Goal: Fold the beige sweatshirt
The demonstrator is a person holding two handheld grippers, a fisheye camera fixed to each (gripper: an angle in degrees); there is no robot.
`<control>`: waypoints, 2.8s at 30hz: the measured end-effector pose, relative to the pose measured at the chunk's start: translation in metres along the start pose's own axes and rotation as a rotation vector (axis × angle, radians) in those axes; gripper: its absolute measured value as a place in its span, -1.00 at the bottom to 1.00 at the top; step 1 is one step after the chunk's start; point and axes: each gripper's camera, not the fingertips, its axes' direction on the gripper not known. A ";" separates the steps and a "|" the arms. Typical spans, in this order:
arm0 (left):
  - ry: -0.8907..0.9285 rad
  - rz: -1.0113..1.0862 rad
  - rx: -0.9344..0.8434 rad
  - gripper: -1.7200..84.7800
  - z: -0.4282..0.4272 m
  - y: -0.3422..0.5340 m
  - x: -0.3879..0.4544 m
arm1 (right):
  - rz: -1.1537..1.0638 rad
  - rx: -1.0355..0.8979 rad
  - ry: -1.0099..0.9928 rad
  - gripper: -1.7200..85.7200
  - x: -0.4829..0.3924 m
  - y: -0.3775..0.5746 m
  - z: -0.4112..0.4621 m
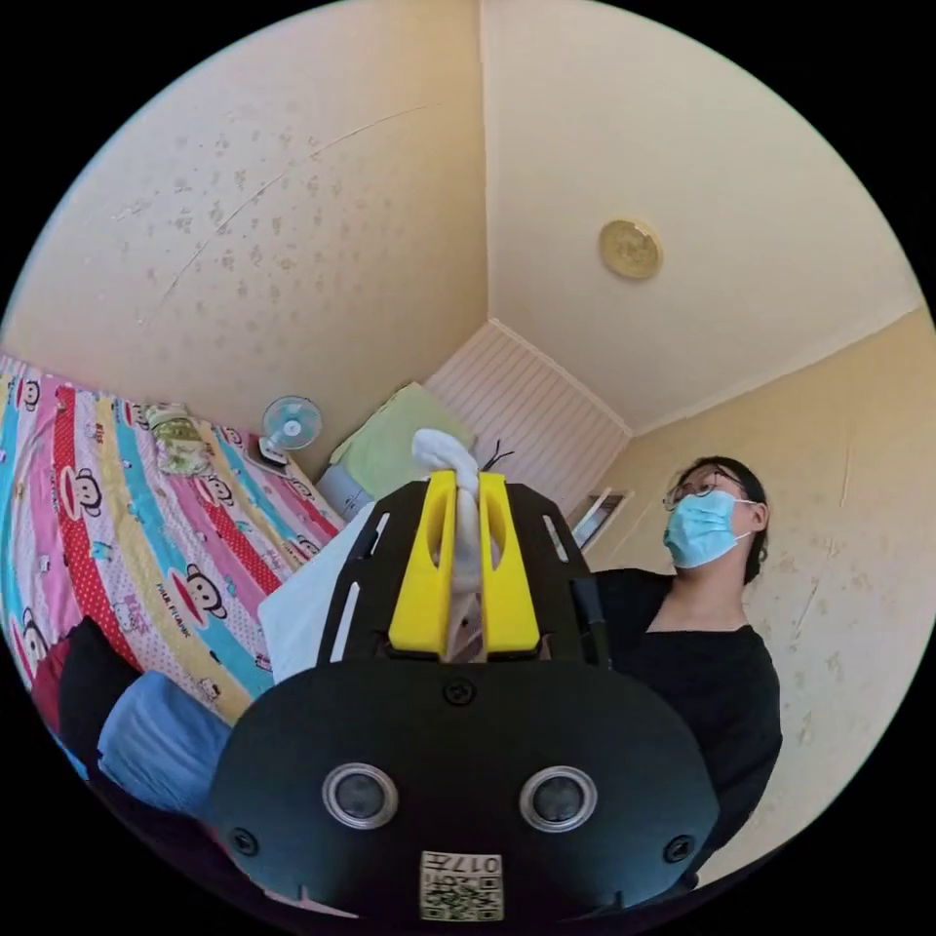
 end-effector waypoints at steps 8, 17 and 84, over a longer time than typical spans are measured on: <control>-0.108 -0.089 0.025 -0.88 0.077 0.019 -0.070 | -0.026 0.150 0.066 -0.86 -0.030 -0.026 -0.038; 0.079 0.014 0.177 -0.89 0.127 0.009 -0.047 | -0.199 0.022 0.088 -0.86 -0.033 -0.024 -0.124; -0.627 -0.985 -0.745 -0.89 0.087 -0.070 -0.626 | 0.776 -0.888 0.795 -0.84 0.409 -0.070 0.119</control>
